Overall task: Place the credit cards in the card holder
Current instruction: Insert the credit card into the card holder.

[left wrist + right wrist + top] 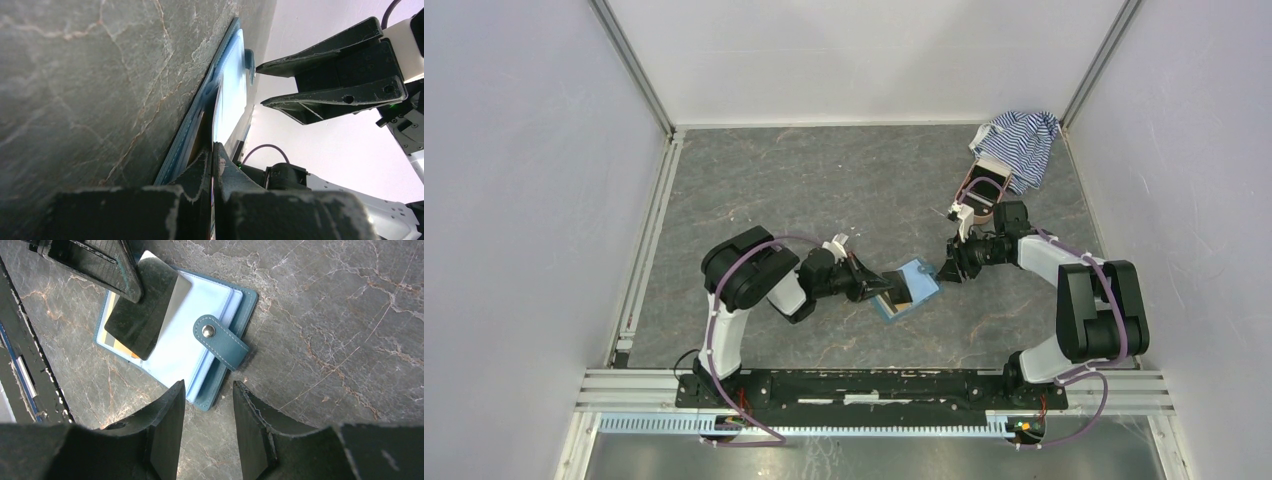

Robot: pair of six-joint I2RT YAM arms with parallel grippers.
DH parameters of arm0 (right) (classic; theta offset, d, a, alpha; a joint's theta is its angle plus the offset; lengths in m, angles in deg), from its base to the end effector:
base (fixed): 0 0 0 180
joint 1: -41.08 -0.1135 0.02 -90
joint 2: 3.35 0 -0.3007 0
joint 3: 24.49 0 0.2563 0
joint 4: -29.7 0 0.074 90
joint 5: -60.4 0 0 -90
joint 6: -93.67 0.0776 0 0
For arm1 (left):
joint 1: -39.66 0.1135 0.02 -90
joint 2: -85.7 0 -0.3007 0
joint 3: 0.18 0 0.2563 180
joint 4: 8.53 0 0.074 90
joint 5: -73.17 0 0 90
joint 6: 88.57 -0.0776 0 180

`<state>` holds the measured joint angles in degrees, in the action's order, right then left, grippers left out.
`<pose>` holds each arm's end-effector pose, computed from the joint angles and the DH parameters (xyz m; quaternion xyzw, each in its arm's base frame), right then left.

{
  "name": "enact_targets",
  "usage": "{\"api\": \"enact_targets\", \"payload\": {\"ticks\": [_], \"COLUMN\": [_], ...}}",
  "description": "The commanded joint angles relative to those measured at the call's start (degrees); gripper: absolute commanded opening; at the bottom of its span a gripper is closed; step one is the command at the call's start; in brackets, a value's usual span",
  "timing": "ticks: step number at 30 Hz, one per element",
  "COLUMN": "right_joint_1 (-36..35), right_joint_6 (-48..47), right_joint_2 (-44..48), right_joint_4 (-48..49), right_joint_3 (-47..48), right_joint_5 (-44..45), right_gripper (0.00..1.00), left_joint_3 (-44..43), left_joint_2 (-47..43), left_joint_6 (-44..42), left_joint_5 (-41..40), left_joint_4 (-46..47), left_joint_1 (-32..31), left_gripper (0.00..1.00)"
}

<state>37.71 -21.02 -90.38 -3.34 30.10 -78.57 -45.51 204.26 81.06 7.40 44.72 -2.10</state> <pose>0.2687 0.0745 0.1626 -0.3010 0.8414 0.3623 0.2648 0.2576 -0.2727 0.0827 -0.1460 0.7965 -0.5733 0.1247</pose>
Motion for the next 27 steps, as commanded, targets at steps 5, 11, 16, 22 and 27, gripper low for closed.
{"api": "enact_targets", "payload": {"ticks": [5,11,16,22,27], "right_joint_1": [-0.2,-0.3,-0.6,-0.9,-0.9], "right_joint_6": [0.3,1.0,1.4,1.6,2.1], "right_joint_2": [0.1,-0.9,-3.7,-5.9,-5.9], "right_joint_4": [0.4,1.1,0.9,0.9,1.6], "right_joint_3": [1.7,1.1,1.3,1.6,1.3], "right_joint_5": [-0.4,-0.6,-1.6,-1.4,-1.0], "right_gripper": [0.46,0.47,0.47,0.46,0.46], "left_joint_3": [1.1,0.4,1.9,3.6,3.2], "left_joint_2": [2.0,3.4,2.7,1.5,1.9], "left_joint_6": [3.6,4.8,5.2,4.1,3.7], "left_joint_5": [-6.1,-8.1,-10.4,-12.5,-13.5], "left_joint_4": [2.5,3.8,5.0,5.1,5.6], "left_joint_1": [-1.6,-2.6,-3.0,-3.3,-4.0], "left_gripper": [0.02,0.02,0.02,0.02,0.02]}}
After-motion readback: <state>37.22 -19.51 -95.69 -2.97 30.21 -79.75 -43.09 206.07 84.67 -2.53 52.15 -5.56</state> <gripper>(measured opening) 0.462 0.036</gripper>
